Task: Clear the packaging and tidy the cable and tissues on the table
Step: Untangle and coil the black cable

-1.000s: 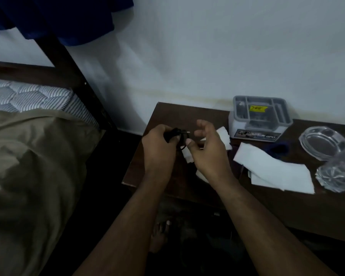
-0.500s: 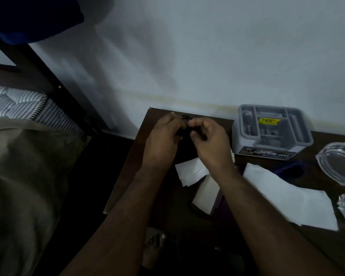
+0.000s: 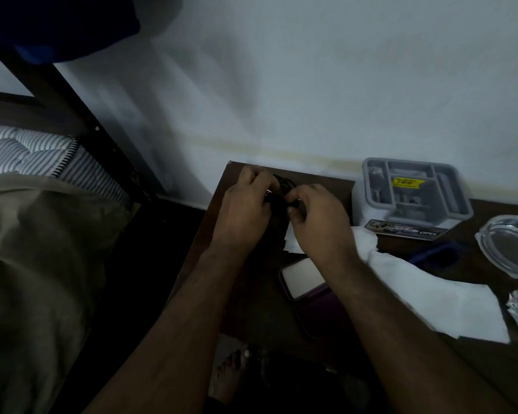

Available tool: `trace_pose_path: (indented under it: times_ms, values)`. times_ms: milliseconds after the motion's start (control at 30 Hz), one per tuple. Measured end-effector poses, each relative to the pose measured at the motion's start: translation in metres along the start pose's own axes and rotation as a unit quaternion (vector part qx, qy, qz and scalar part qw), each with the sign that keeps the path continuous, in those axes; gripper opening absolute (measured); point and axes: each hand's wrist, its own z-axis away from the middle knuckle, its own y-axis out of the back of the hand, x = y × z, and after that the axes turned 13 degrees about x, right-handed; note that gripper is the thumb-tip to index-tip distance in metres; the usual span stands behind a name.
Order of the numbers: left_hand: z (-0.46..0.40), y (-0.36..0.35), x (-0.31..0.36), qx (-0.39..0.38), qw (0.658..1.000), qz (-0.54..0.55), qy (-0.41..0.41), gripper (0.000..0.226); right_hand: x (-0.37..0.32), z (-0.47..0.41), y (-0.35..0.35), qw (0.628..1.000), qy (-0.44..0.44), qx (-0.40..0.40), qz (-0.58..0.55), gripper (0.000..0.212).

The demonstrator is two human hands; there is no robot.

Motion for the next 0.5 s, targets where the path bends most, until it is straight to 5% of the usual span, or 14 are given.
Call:
trace_pose_path:
  times_ms: [233,500]
  values:
    - [0.012,0.014,0.023,0.059,0.998,0.003,-0.031,0.015,0.002,0.010,0.032,0.999,0.017,0.042,-0.012,0.021]
    - [0.053,0.030,0.054,0.022,0.999,0.005,-0.049,0.012,0.011,0.049,0.077,0.998,0.028,0.062,0.002,0.018]
